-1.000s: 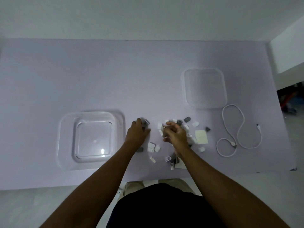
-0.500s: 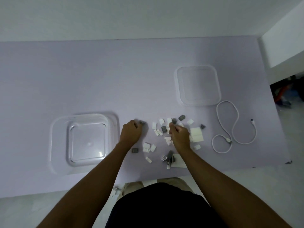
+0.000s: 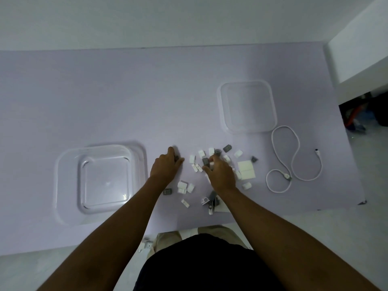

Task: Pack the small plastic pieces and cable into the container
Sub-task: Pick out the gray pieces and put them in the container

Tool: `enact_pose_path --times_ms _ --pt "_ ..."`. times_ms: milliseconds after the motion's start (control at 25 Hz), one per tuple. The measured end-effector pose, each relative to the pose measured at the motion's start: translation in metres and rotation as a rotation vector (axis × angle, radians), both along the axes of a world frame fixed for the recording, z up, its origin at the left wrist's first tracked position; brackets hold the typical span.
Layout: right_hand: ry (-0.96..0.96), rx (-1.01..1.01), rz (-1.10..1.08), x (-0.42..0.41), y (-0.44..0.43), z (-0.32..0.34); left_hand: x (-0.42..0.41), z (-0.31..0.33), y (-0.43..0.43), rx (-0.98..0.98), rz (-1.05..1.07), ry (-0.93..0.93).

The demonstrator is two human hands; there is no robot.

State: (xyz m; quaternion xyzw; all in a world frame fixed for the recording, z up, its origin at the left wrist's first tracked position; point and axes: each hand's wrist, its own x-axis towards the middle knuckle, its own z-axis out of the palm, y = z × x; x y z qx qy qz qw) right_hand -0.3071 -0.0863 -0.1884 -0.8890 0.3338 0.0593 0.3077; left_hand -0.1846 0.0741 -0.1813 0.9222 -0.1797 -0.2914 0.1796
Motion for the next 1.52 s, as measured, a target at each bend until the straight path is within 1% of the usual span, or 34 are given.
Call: enact_pose_path --times_ms 80,200,280,360,400,440,520,560,600,680,720,760,800,880,960,1000,1080,1160,1240,1320,1360,1400,1440,1480,1520 --pt "0.009 -0.002 0.019 -0.003 -0.002 0.000 -0.001 0.000 0.000 -0.018 0.062 0.022" --pt "-0.003 0.018 -0.012 -0.002 -0.001 0.002 -0.004 0.007 0.003 -0.165 0.226 0.168" --pt "-0.004 0.019 -0.013 0.003 -0.001 0.001 -0.006 0.012 0.007 -0.253 0.255 0.222" --pt "0.016 -0.010 0.039 0.009 -0.001 -0.004 -0.007 0.020 0.016 -0.291 0.206 0.275" --pt "0.020 -0.019 0.048 0.011 -0.001 -0.005 -0.007 0.025 0.020 -0.279 0.155 0.296" --pt "0.005 -0.010 0.038 0.013 0.000 -0.006 -0.007 0.029 0.026 -0.231 0.078 0.296" --pt "-0.111 0.086 -0.061 0.015 0.005 -0.004 -0.006 0.035 0.037 -0.049 -0.138 0.231" --pt "-0.200 0.179 -0.173 0.017 0.010 0.000 -0.007 0.037 0.041 0.046 -0.247 0.187" --pt "-0.289 0.319 -0.332 0.019 0.014 0.006 -0.010 0.038 0.044 0.127 -0.340 0.140" --pt "-0.419 0.708 -0.676 0.020 0.022 0.019 -0.018 0.039 0.048 0.225 -0.462 0.040" --pt "-0.456 0.913 -0.791 0.017 0.027 0.027 -0.023 0.039 0.050 0.239 -0.491 0.002" --pt "-0.482 1.097 -0.856 0.012 0.031 0.034 -0.027 0.039 0.052 0.244 -0.494 -0.012" --pt "-0.516 1.241 -0.877 0.005 0.033 0.040 -0.030 0.037 0.055 0.239 -0.479 -0.002" --pt "-0.594 1.447 -0.836 -0.012 0.037 0.050 -0.037 0.032 0.061 0.233 -0.462 0.051" --pt "-0.652 1.588 -0.774 -0.027 0.038 0.059 -0.040 0.025 0.067 0.215 -0.465 0.093" --pt "-0.660 1.616 -0.749 -0.034 0.038 0.064 -0.040 0.024 0.070 0.203 -0.458 0.106" --pt "-0.664 1.569 -0.741 -0.046 0.036 0.072 -0.042 0.025 0.072 0.163 -0.467 0.094" --pt "-0.663 1.437 -0.790 -0.055 0.034 0.076 -0.045 0.028 0.071 0.136 -0.474 0.066" --pt "-0.583 1.192 -0.850 -0.061 0.034 0.073 -0.046 0.026 0.071 0.103 -0.453 0.092" --pt "-0.466 0.846 -0.872 -0.072 0.033 0.059 -0.047 0.025 0.069 0.084 -0.435 0.127" --pt "-0.408 0.657 -0.826 -0.078 0.033 0.050 -0.048 0.025 0.067 0.081 -0.433 0.133" --pt "-0.340 0.473 -0.723 -0.084 0.034 0.043 -0.050 0.028 0.065 0.075 -0.426 0.142" --pt "-0.258 0.334 -0.590 -0.090 0.036 0.038 -0.052 0.031 0.062 0.063 -0.422 0.143" --pt "-0.172 0.259 -0.467 -0.096 0.040 0.034 -0.054 0.035 0.060 0.048 -0.416 0.146" --pt "-0.104 0.244 -0.397 -0.100 0.043 0.030 -0.055 0.038 0.058 0.026 -0.413 0.147"
